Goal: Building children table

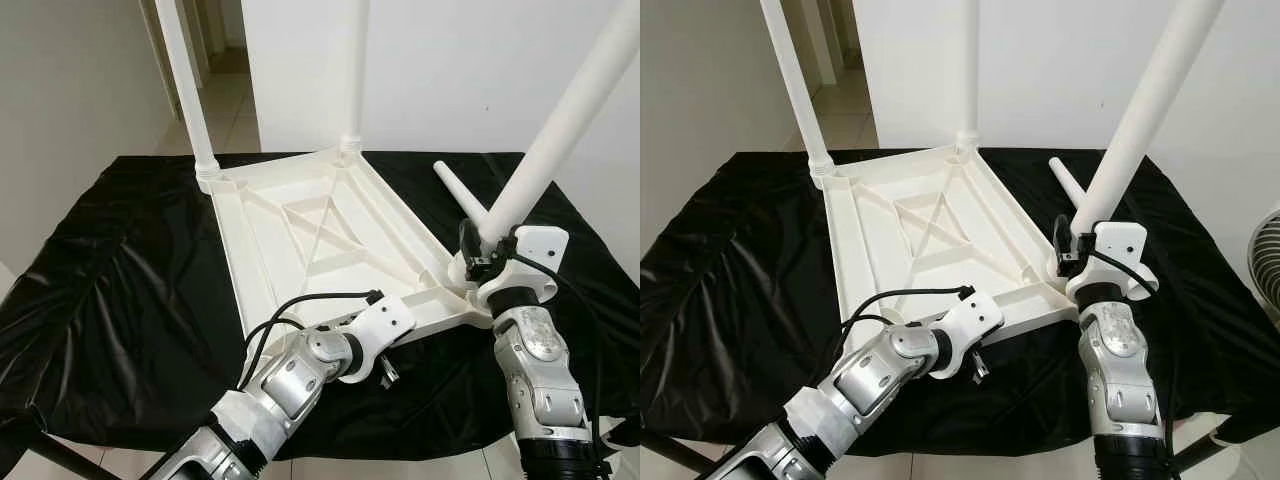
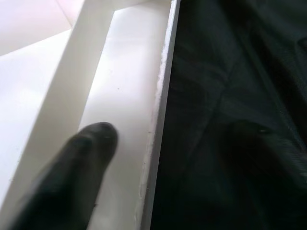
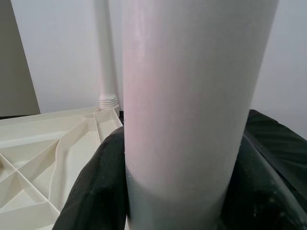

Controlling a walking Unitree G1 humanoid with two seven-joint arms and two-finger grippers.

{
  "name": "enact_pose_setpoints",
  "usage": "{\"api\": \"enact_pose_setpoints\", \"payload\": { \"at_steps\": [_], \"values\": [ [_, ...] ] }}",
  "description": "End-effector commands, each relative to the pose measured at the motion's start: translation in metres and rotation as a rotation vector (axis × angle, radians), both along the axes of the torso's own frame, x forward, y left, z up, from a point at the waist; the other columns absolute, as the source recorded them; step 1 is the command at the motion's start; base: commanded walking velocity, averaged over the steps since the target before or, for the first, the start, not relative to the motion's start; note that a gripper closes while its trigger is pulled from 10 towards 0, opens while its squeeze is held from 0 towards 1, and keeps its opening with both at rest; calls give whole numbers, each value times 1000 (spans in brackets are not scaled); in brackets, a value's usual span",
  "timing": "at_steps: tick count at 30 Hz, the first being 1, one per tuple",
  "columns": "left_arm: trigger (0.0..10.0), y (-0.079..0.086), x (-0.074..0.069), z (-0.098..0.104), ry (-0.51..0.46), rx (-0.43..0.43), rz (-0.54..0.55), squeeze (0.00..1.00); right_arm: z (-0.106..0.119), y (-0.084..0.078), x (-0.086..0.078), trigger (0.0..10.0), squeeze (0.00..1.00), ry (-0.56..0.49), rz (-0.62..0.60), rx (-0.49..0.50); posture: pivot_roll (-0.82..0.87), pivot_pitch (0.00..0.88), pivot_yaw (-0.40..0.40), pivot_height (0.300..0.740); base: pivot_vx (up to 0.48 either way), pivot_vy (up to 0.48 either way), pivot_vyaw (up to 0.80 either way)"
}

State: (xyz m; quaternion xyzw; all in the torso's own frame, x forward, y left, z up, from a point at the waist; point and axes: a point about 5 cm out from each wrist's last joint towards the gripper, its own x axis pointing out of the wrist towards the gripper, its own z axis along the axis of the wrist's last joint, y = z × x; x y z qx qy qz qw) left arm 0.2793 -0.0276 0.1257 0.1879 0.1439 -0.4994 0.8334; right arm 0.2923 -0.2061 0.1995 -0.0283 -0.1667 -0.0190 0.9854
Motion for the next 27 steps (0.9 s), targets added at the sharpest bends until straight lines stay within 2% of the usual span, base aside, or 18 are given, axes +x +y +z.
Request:
{"api": "enact_pose_setpoints", "payload": {
  "at_steps": [1, 10, 13, 14, 15, 16, 18, 23, 25, 27],
  "values": [
    [0, 11, 9, 6, -30, -4, 45, 0, 4, 1, -1, 10000, 0, -28, -5, -1, -56, 30, 83, 740, 0, 0, 0],
    [0, 23, 6, 14, -40, -3, -15, 0, 4, 2, 1, 10000, 0, -28, -4, -4, -44, 34, 83, 740, 0, 0, 0],
    [0, 41, -1, 13, -32, 17, -67, 0, 3, 4, 2, 10000, 0, -26, 2, -7, -37, 38, 80, 740, 0, 0, 0],
    [0, 41, -1, 13, -32, 17, -67, 0, 3, 4, 2, 10000, 0, -26, 2, -7, -37, 38, 80, 740, 0, 0, 0],
    [0, 52, -6, 10, -17, 37, -97, 0, 3, 4, 2, 10000, 0, -24, 3, -8, -33, 38, 78, 740, 0, 0, 0],
    [0, 52, -6, 10, -17, 37, -97, 0, 3, 4, 2, 10000, 0, -24, 3, -8, -33, 38, 78, 740, 0, 0, 0],
    [0, 63, -11, 7, -11, 59, -119, 0, 3, 4, 2, 10000, 0, -23, 6, -8, -30, 38, 75, 740, 0, 0, 0],
    [0, 76, -14, 6, 4, 73, -125, 0, 3, 4, 4, 10000, 0, -21, 8, -9, -27, 39, 72, 740, 0, 0, 0],
    [0, 89, -14, 6, 10, 90, -109, 0, 3, 6, 5, 10000, 0, -21, 15, -10, -21, 36, 67, 740, 0, 0, 0],
    [0, 93, -14, 6, 10, 98, -102, 0, 3, 6, 5, 10000, 0, -21, 18, -11, -21, 36, 67, 740, 0, 0, 0]
  ]
}}
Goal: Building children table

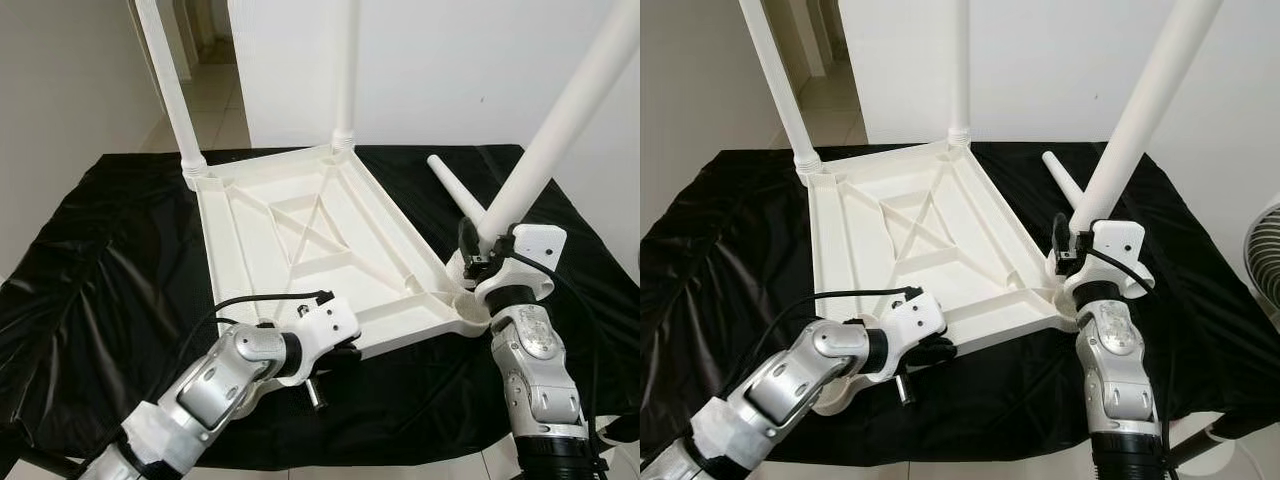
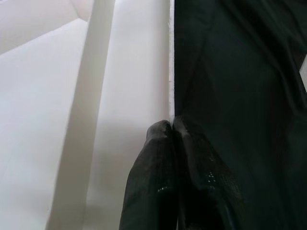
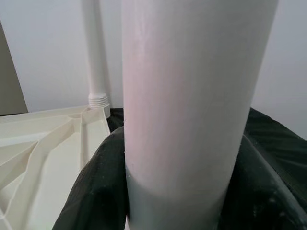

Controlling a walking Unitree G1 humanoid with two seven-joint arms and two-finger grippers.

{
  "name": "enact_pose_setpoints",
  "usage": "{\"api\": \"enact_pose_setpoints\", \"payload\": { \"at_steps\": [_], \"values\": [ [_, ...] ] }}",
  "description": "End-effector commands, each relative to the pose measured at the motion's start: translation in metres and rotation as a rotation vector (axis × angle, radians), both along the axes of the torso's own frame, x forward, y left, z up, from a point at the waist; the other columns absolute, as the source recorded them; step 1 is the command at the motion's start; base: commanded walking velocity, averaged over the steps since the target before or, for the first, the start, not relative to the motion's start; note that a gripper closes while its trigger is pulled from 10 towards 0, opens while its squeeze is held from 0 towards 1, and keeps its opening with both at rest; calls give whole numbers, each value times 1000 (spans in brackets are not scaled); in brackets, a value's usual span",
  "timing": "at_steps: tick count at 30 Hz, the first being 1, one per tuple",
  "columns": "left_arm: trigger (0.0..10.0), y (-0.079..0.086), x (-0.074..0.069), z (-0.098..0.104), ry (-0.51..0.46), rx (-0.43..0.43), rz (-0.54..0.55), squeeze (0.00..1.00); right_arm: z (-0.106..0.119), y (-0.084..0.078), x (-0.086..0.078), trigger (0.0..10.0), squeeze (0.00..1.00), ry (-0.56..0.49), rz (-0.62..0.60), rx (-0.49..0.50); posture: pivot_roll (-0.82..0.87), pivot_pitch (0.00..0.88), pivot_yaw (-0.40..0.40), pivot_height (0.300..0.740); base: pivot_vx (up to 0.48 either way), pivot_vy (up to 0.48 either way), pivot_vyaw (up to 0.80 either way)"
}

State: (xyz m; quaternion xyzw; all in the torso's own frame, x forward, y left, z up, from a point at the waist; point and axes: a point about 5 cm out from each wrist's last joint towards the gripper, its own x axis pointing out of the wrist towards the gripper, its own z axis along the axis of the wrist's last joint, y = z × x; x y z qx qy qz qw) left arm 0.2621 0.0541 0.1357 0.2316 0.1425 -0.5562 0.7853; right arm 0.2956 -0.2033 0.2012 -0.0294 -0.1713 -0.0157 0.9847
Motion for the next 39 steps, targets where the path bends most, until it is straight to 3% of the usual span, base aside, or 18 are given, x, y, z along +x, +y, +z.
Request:
{"api": "enact_pose_setpoints", "payload": {
  "at_steps": [1, 10, 14, 15, 17, 18, 19, 24, 26, 27, 28, 31, 32, 34, 36, 39],
  "values": [
    [0, 17, 5, -3, 10, 41, 75, 0, 1, 4, 2, 10000, 0, -12, 13, -8, -20, 37, 65, 740, 0, 0, 0],
    [0, 44, 5, -3, -34, 133, 96, 0, 2, 5, 4, 10000, 0, -14, 26, -16, -21, 26, 50, 740, 0, 0, 0],
    [0, 44, 4, 0, -50, 128, 73, 0, 3, 6, 5, 10000, 0, -14, 33, -18, -19, 22, 45, 740, 0, 0, 0],
    [10000, 42, 3, 1, -59, 121, 58, 0, 3, 7, 7, 10000, 0, -12, 41, -20, -18, 17, 39, 740, 0, 0, 0],
    [10000, 40, 2, 3, -63, 111, 45, 0, 2, 9, 8, 10000, 0, -9, 53, -25, -18, 17, 39, 740, 0, 0, 0],
    [10000, 39, 2, 5, -57, 90, 41, 937, 2, 10, 9, 10000, 0, -7, 58, -27, -17, 10, 30, 740, 0, 0, 0],
    [10000, 37, 1, 8, -45, 59, 36, 1000, 2, 10, 10, 10000, 0, -5, 63, -29, -16, 7, 26, 740, 0, 0, 0],
    [10000, 28, -6, 22, -45, -35, -32, 1000, 0, 13, 12, 10000, 0, 10, 83, -37, -14, 2, 19, 740, 0, 0, 0],
    [10000, 28, -6, 22, -45, -35, -32, 1000, 0, 13, 12, 10000, 0, 10, 83, -37, -14, 2, 19, 740, 0, 0, 0],
    [10000, 24, -7, 27, -46, -81, -34, 0, -2, 14, 12, 10000, 0, 20, 90, -37, -13, 1, 15, 740, 0, 0, 0],
    [10000, 18, -2, 35, -59, -157, 14, 0, -5, 16, 13, 10000, 0, 45, 90, -43, -15, 1, 9, 740, 0, 0, 0],
    [10000, 18, -2, 35, -59, -157, 14, 0, -5, 16, 13, 10000, 0, 45, 90, -43, -15, 1, 9, 740, 0, 0, 0],
    [10000, 13, 3, 42, -81, -227, 64, 0, -9, 16, 14, 10000, 0, 69, 80, -48, -15, 1, 9, 740, 0, 0, 0],
    [10000, 13, 3, 42, -81, -227, 64, 0, -9, 16, 14, 10000, 0, 69, 80, -48, -15, 1, 9, 740, 0, 0, 0],
    [10000, 9, 20, 54, -110, -365, 211, 0, -15, 19, 14, 10000, 0, 103, 63, -53, -16, 10, 4, 740, 0, 0, 0],
    [10000, 10, 29, 59, -132, -431, 288, 0, -18, 21, 13, 10000, 0, 113, 56, -51, -19, 17, 3, 740, 0, 0, 0]
  ]
}}
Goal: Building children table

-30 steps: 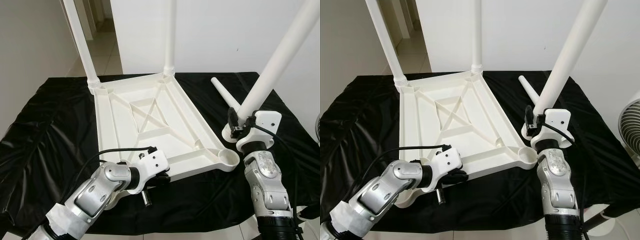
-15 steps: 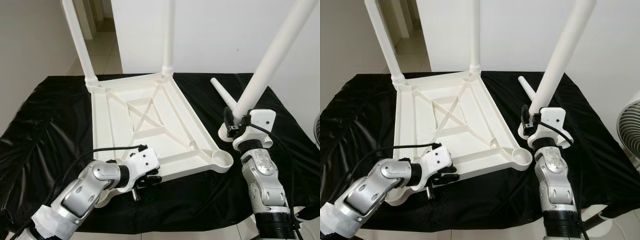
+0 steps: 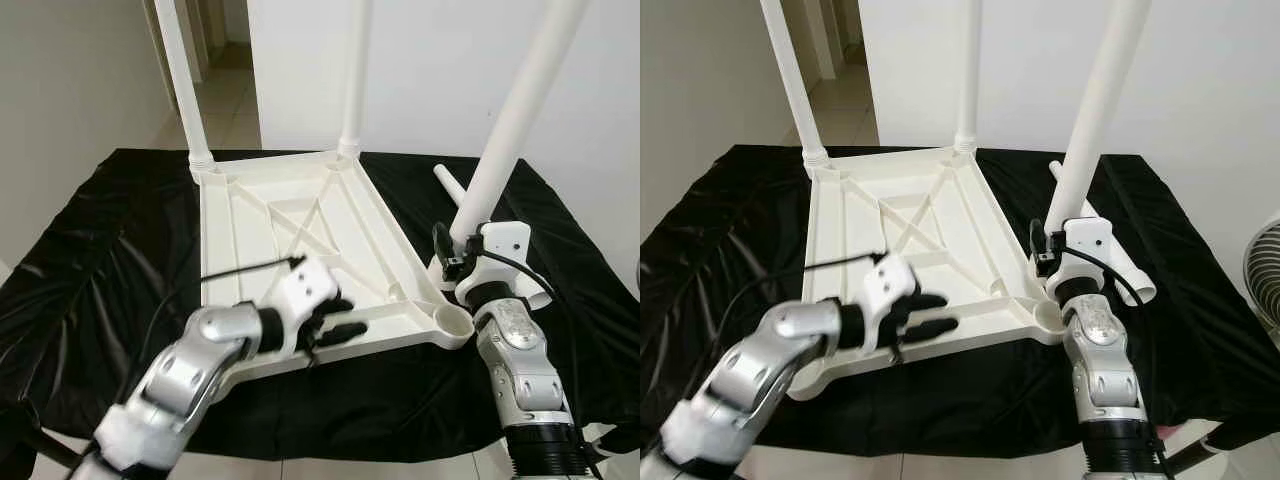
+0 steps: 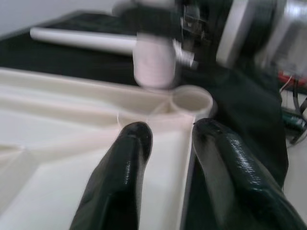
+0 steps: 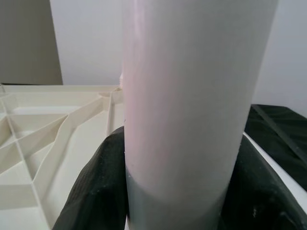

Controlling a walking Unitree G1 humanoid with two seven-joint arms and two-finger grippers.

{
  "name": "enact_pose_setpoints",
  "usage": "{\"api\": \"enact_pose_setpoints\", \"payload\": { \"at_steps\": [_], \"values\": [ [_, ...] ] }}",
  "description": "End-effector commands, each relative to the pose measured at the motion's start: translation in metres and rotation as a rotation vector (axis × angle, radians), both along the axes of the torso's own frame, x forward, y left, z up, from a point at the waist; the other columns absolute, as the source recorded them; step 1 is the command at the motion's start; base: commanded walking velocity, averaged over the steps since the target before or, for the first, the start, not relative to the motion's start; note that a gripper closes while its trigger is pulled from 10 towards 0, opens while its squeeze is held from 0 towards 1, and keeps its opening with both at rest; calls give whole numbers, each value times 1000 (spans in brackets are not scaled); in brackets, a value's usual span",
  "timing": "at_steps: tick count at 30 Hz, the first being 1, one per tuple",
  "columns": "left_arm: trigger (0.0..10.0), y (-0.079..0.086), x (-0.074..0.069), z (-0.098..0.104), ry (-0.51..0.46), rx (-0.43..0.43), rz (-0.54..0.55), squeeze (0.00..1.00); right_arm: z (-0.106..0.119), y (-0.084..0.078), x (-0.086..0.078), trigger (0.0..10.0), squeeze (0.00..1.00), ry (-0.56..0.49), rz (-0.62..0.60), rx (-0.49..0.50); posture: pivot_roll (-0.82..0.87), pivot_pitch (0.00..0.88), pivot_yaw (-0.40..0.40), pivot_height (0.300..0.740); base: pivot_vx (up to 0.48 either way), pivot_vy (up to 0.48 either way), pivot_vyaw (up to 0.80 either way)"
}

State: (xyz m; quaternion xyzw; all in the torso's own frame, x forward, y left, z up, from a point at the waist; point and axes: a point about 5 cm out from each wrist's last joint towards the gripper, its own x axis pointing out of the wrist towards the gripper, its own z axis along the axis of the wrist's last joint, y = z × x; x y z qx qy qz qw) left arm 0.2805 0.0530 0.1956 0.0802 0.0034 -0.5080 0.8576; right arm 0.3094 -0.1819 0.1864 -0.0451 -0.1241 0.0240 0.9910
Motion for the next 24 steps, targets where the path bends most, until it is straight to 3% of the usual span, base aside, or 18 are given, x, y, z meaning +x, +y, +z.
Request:
{"api": "enact_pose_setpoints", "payload": {
  "at_steps": [1, 7, 10, 18, 24],
  "values": [
    [10000, 11, 11, -1, -7, -22, 155, 0, -3, -1, 0, 10000, 0, 14, -14, -9, -19, 17, 3, 740, 0, 0, 0],
    [10000, 14, 25, 8, -28, -102, 267, 0, -8, 2, -2, 10000, 0, 22, 0, -2, -23, 31, -2, 740, 0, 0, 0],
    [10000, 15, 31, 8, -62, -86, 308, 0, -12, 3, -3, 10000, 0, 33, -7, 2, -23, 31, -2, 740, 0, 0, 0],
    [10000, 19, 36, 8, -100, -82, 364, 0, -15, 6, -8, 10000, 0, 43, -12, 3, -21, 39, -7, 740, 0, 0, 0],
    [10000, 27, 36, 8, -94, -136, 444, 0, -18, 4, -18, 10000, 0, 45, -21, 6, -22, 46, 4, 740, 0, 0, 0]
  ]
}}
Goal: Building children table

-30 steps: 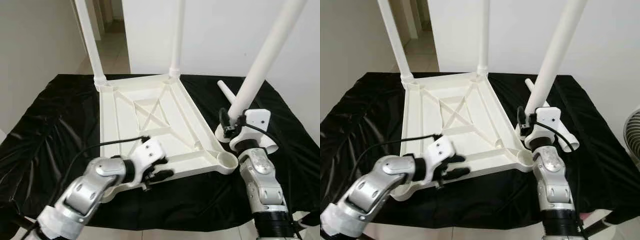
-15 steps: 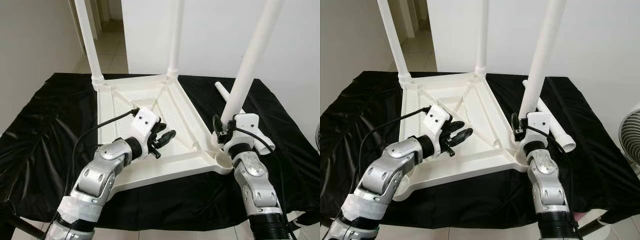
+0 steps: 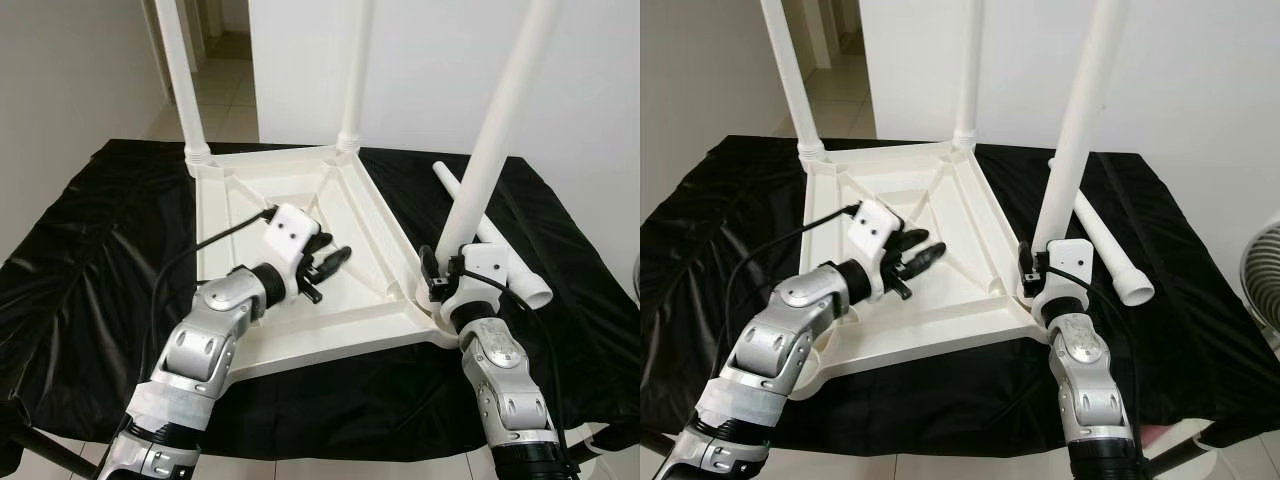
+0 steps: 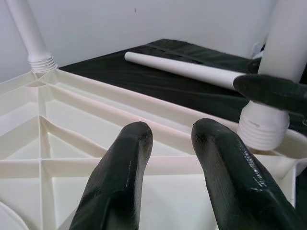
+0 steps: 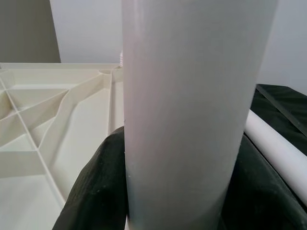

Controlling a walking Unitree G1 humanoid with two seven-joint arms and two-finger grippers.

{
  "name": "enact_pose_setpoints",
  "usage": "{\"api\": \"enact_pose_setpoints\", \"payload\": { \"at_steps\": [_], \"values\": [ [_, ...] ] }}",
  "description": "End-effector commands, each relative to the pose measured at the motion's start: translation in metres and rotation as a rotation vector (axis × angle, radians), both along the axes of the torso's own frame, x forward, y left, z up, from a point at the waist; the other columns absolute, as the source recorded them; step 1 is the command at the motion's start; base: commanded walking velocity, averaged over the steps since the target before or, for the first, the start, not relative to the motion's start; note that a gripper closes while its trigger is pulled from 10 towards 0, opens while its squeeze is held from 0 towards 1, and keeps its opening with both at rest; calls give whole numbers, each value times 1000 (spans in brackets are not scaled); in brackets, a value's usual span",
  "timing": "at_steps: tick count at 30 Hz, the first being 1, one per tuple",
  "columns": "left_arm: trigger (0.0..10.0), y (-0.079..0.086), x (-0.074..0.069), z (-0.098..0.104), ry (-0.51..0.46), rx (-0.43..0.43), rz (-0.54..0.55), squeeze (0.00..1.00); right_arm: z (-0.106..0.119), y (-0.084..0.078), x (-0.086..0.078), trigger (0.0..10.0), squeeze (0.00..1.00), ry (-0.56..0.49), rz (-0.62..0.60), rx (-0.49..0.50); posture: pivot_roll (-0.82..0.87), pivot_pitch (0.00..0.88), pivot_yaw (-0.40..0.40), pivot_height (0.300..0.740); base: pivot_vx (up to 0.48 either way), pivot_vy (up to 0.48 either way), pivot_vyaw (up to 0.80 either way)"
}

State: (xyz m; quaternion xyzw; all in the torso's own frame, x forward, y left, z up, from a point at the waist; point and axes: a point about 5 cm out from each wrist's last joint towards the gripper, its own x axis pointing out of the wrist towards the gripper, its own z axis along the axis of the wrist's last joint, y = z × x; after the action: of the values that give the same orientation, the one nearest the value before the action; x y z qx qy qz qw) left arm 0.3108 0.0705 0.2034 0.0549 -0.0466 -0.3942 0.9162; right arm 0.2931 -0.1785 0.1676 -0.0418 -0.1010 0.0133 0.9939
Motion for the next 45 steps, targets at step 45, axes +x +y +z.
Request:
{"api": "enact_pose_setpoints", "payload": {
  "at_steps": [45],
  "values": [
    [10000, -4, -44, -33, 75, 13, -75, 0, -12, -15, -37, 10000, 0, 40, -18, -51, -29, 62, 12, 740, 0, 0, 0]
  ]
}}
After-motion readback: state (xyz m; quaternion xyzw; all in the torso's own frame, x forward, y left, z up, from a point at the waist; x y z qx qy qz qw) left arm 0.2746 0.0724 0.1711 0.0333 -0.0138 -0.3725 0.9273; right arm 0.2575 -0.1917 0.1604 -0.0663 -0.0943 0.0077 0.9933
